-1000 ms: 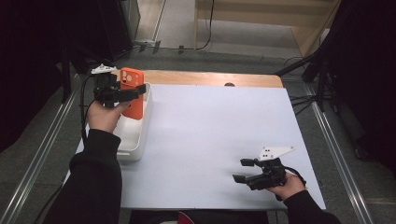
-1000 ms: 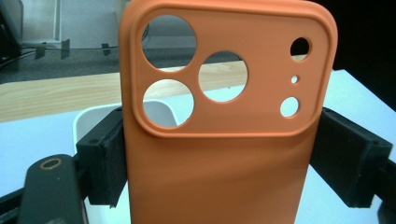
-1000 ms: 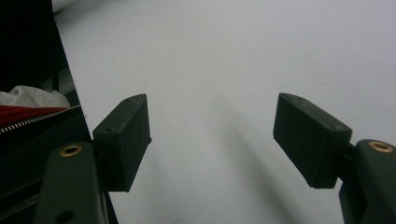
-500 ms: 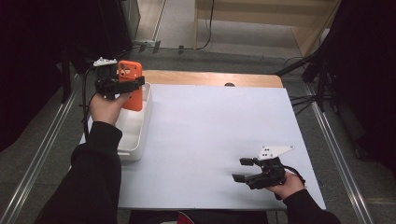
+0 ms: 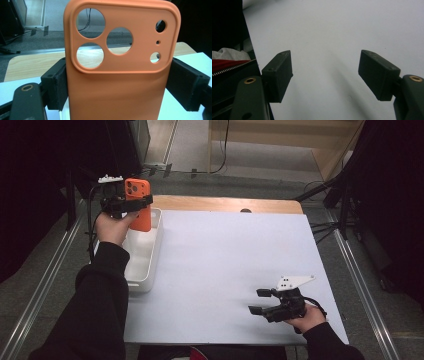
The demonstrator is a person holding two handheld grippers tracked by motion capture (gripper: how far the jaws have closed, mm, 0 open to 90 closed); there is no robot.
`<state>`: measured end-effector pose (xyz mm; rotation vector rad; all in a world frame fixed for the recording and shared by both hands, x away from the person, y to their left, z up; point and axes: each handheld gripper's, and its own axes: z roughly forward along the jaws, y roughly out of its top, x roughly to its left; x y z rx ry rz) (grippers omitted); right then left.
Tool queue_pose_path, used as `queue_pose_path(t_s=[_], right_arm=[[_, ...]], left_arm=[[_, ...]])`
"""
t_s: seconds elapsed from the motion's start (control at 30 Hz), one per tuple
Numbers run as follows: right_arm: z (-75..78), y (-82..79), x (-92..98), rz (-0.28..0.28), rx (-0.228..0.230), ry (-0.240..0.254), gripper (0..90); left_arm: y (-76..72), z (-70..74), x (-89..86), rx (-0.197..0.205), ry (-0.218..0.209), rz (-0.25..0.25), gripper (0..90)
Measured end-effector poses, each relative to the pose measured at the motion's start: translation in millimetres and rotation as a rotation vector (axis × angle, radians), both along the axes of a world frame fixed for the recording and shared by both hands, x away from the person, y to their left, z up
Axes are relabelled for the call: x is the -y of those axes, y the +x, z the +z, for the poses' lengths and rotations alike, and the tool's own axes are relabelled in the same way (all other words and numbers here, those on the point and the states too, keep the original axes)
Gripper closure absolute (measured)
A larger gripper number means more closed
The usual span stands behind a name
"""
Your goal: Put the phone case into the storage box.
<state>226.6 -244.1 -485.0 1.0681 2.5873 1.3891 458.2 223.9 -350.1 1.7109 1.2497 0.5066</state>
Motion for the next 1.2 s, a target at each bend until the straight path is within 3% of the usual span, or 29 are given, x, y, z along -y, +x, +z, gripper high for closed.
queue_pose_path(t_s=[0.5, 0.63, 0.77, 1.2], right_arm=[[0.1, 0.8, 0.5, 0.000, 0.000, 0.006, 26.4], [0.1, 1.0, 0.7, 0.000, 0.000, 0.006, 26.4], [0.0, 1.3, 0.6, 0.001, 0.001, 0.009, 26.4], [0.3, 1.3, 0.7, -0.001, 0.002, 0.010, 26.4]], left_arm=[[21.1, -4.5, 8.5, 0.002, 0.042, 0.027, 15.3], [25.9, -4.5, 7.5, 0.000, 0.004, 0.038, 15.3], [30.2, -6.7, 9.1, 0.001, 0.052, 0.060, 15.3], [38.7, -19.0, 17.0, -0.017, 0.051, 0.059, 15.2]])
